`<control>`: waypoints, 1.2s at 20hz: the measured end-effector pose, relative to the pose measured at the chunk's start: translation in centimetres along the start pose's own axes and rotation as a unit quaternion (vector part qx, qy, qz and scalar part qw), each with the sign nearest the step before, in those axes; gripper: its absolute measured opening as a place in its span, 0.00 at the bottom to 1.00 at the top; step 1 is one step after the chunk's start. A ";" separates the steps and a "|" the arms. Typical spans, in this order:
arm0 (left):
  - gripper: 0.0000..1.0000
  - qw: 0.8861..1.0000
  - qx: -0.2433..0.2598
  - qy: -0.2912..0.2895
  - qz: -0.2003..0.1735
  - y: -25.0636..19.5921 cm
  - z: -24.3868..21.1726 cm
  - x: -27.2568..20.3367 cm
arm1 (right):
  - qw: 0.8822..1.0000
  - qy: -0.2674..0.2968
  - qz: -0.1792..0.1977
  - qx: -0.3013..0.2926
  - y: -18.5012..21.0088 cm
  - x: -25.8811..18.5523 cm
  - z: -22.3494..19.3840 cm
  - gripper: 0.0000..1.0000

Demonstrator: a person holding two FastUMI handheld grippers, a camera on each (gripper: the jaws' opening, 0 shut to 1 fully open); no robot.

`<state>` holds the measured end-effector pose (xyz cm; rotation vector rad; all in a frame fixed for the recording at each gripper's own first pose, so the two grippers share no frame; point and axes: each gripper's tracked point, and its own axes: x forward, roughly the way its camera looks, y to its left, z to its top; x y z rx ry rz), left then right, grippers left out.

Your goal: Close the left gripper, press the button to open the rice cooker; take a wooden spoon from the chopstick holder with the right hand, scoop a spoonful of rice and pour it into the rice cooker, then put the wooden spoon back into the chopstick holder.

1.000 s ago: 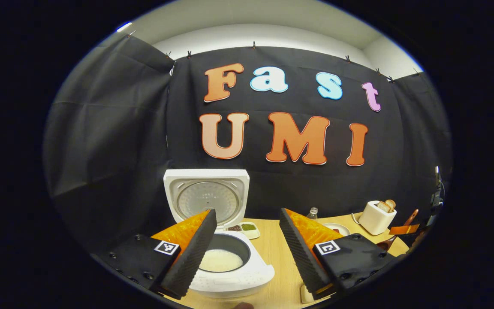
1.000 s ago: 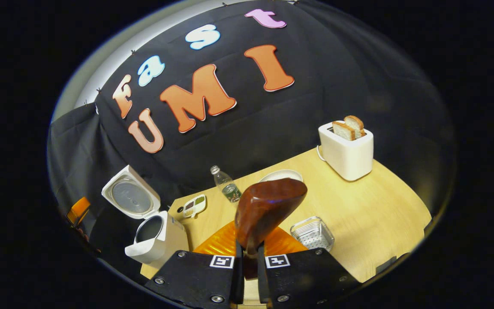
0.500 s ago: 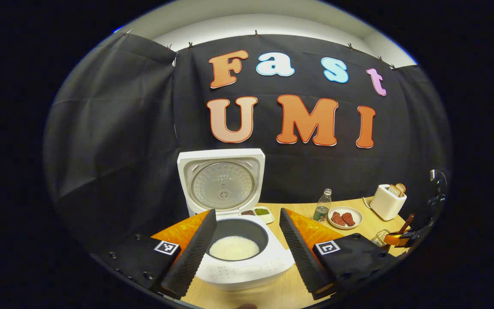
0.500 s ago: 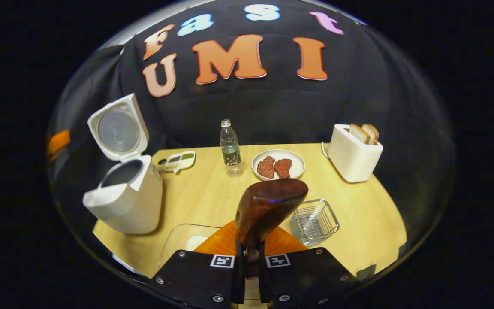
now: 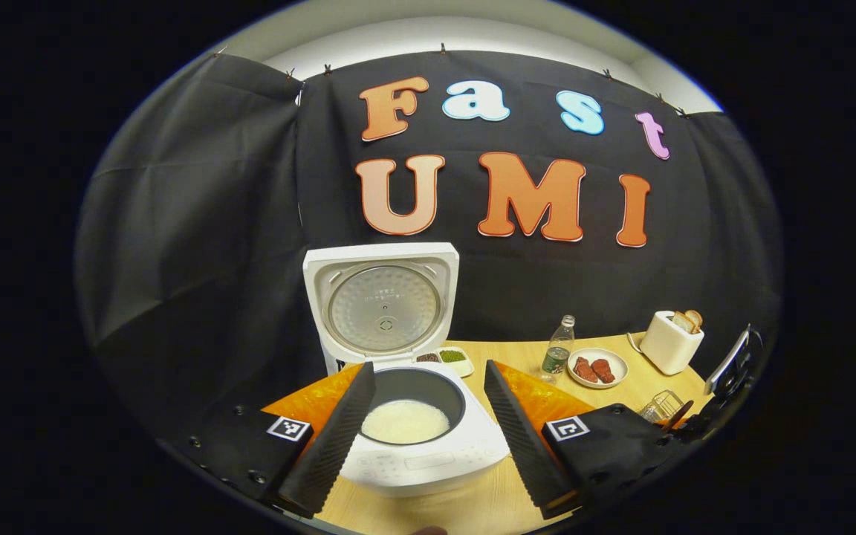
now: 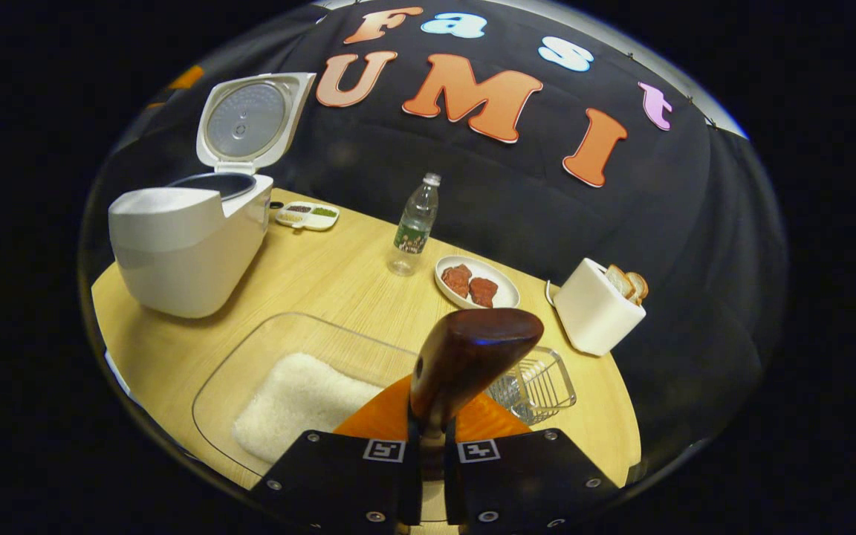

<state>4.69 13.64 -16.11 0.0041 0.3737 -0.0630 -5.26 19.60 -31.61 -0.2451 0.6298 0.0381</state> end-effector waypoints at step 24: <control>1.00 0.999 0.036 0.028 -0.015 2.6 -1.2 3.0 | 0.879 0.090 0.136 0.447 6.0 0.4 0.2 0.11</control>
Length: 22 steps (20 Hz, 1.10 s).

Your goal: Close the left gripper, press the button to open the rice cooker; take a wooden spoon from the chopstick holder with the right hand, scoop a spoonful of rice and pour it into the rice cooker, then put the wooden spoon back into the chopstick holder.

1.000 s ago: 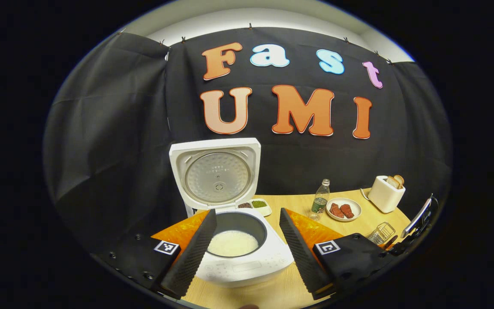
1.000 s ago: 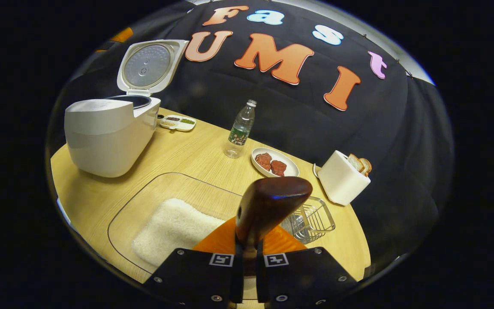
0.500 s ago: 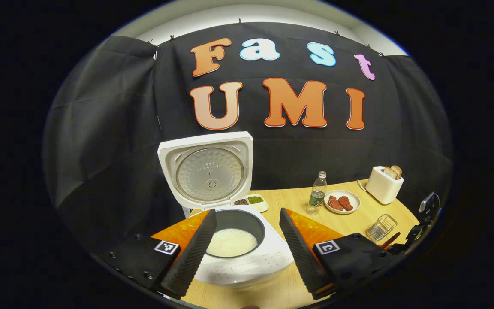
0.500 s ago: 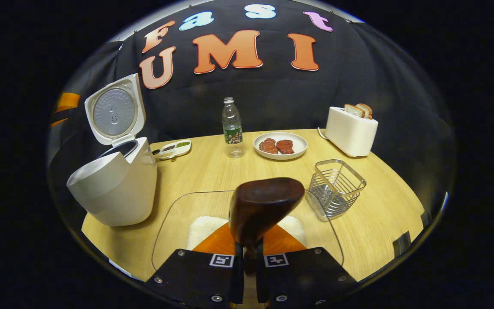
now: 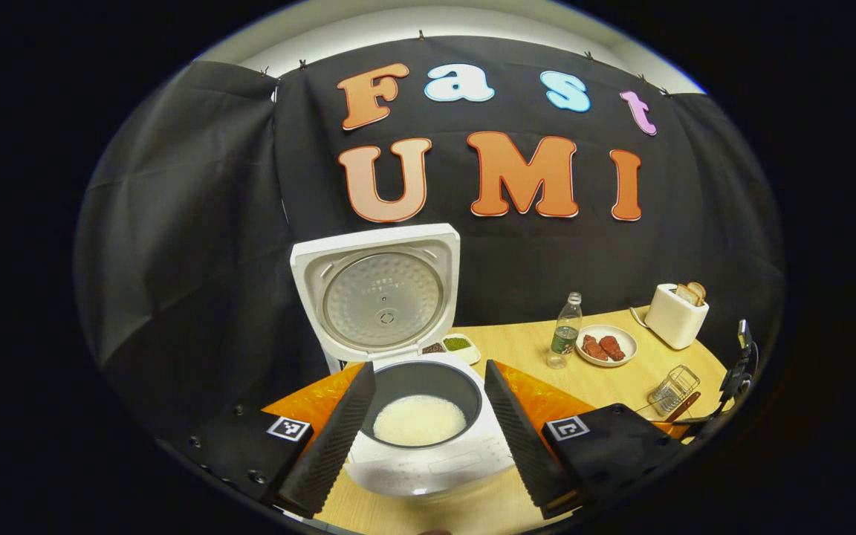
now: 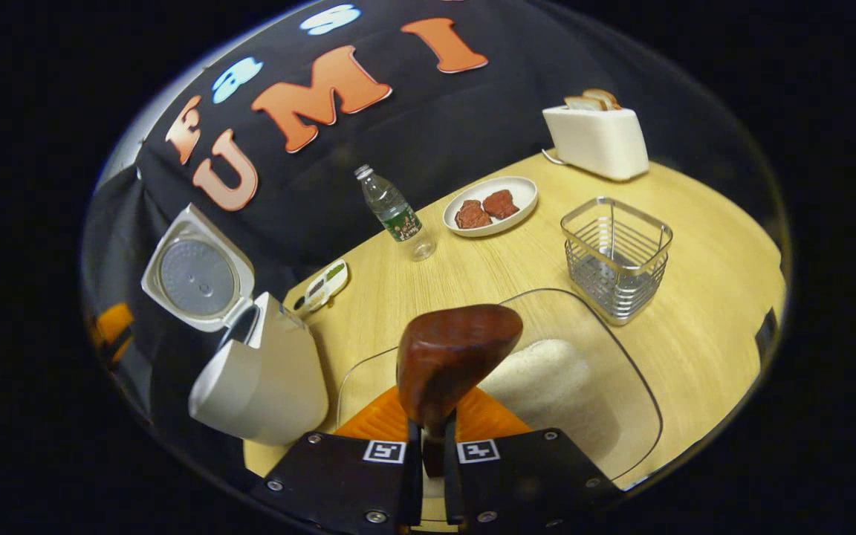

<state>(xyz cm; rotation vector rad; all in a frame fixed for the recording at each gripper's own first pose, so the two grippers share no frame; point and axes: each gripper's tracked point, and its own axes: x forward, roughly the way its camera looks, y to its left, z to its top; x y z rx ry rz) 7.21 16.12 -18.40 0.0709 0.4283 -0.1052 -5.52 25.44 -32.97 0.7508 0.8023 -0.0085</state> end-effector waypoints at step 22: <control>0.99 1.000 -0.008 0.000 -0.002 -3.5 0.9 1.8 | 0.945 0.026 0.153 0.287 -3.0 -2.1 6.3 0.11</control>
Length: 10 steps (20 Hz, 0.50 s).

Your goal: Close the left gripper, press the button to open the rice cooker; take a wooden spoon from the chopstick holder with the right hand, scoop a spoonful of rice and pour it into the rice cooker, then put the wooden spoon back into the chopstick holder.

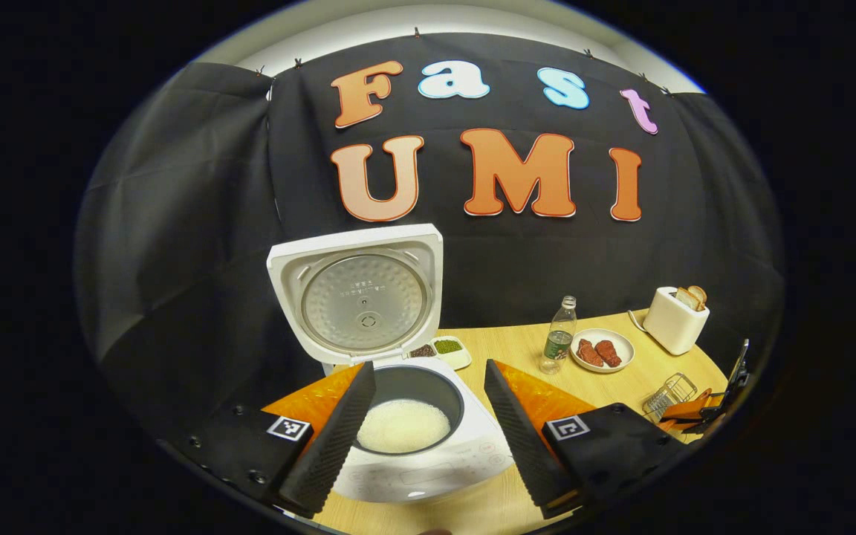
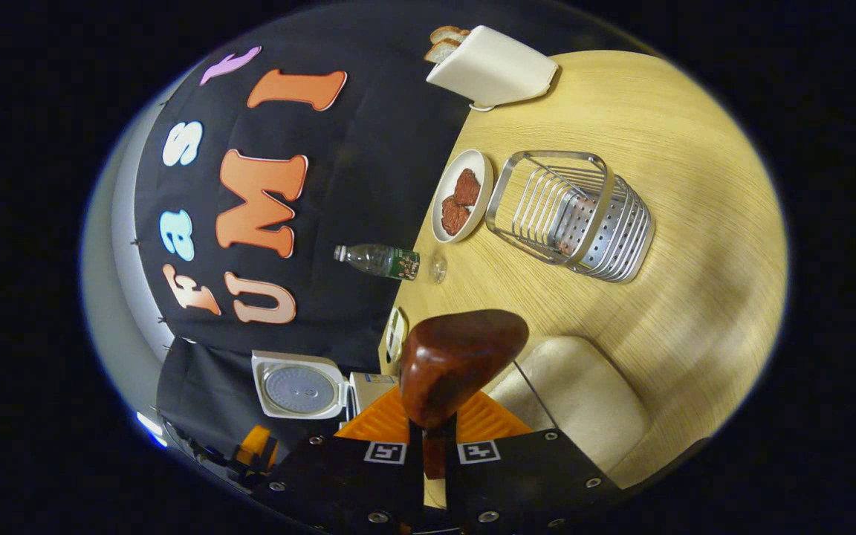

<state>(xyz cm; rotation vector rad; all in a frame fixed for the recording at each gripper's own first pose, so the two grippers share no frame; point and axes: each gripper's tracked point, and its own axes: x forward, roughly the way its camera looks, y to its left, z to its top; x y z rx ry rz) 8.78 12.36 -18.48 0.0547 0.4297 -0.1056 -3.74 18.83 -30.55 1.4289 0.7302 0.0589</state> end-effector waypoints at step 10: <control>1.00 1.000 -0.023 -0.007 0.011 0.2 -0.1 -0.3 | 0.991 -0.013 0.081 0.102 4.9 -1.4 3.4 0.11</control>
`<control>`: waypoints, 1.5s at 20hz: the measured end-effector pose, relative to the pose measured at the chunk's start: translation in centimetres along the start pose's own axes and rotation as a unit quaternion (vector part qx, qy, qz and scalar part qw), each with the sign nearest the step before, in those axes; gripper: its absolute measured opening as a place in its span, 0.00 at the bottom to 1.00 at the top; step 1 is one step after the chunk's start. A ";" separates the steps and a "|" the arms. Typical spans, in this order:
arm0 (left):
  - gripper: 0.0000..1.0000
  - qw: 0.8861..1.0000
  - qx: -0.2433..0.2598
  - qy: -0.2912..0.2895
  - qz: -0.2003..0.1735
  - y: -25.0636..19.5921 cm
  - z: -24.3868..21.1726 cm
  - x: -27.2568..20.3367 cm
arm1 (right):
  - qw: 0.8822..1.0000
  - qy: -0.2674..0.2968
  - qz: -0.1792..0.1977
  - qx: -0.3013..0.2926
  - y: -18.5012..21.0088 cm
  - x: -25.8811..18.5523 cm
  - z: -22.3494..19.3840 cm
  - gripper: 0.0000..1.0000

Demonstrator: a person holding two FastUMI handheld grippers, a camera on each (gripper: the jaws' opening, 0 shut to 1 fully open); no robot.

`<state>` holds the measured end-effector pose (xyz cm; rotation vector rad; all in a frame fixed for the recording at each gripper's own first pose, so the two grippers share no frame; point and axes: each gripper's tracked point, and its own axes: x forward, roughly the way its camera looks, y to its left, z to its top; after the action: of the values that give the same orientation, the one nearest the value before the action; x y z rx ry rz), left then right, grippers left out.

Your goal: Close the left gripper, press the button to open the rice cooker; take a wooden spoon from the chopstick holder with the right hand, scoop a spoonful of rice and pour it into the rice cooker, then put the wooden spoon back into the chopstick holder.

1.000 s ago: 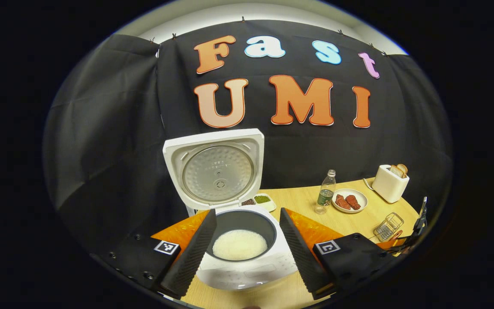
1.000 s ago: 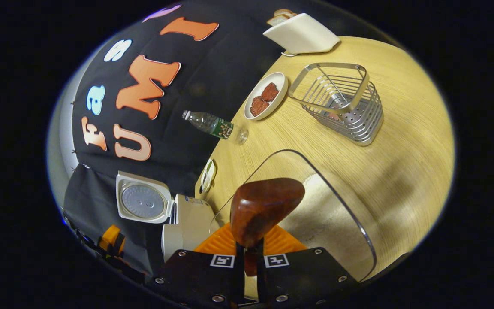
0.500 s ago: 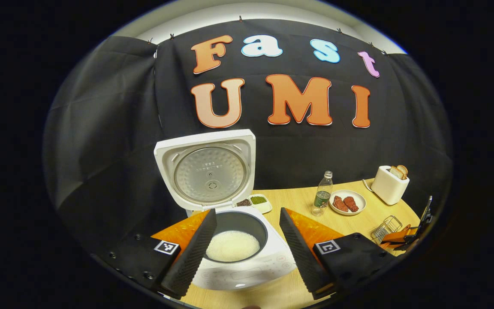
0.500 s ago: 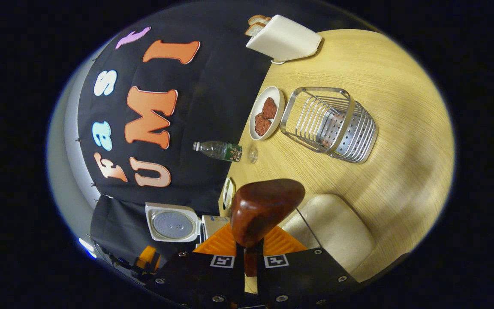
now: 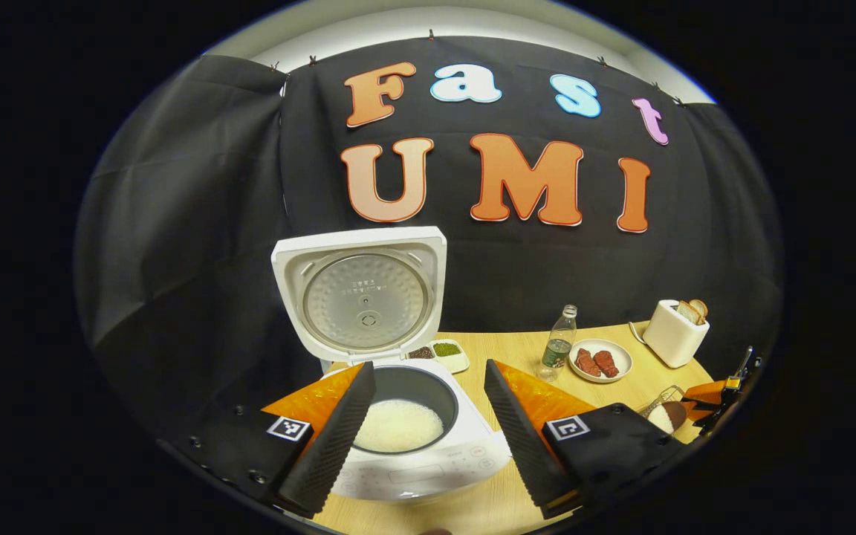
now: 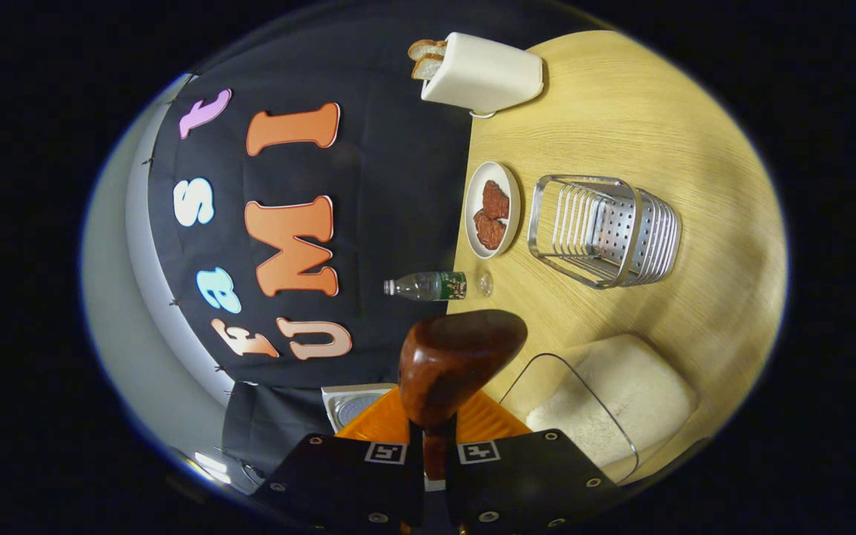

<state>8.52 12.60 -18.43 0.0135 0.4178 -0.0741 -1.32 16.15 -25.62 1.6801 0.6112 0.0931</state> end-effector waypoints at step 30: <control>1.00 0.985 -0.045 -0.031 0.163 24.8 -3.3 -6.2 | 0.992 0.115 -0.017 -0.040 13.2 21.5 -20.6 0.11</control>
<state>3.35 37.81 -19.01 -0.0094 0.3524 0.2667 13.49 43.06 -14.76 1.5920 0.7981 0.2878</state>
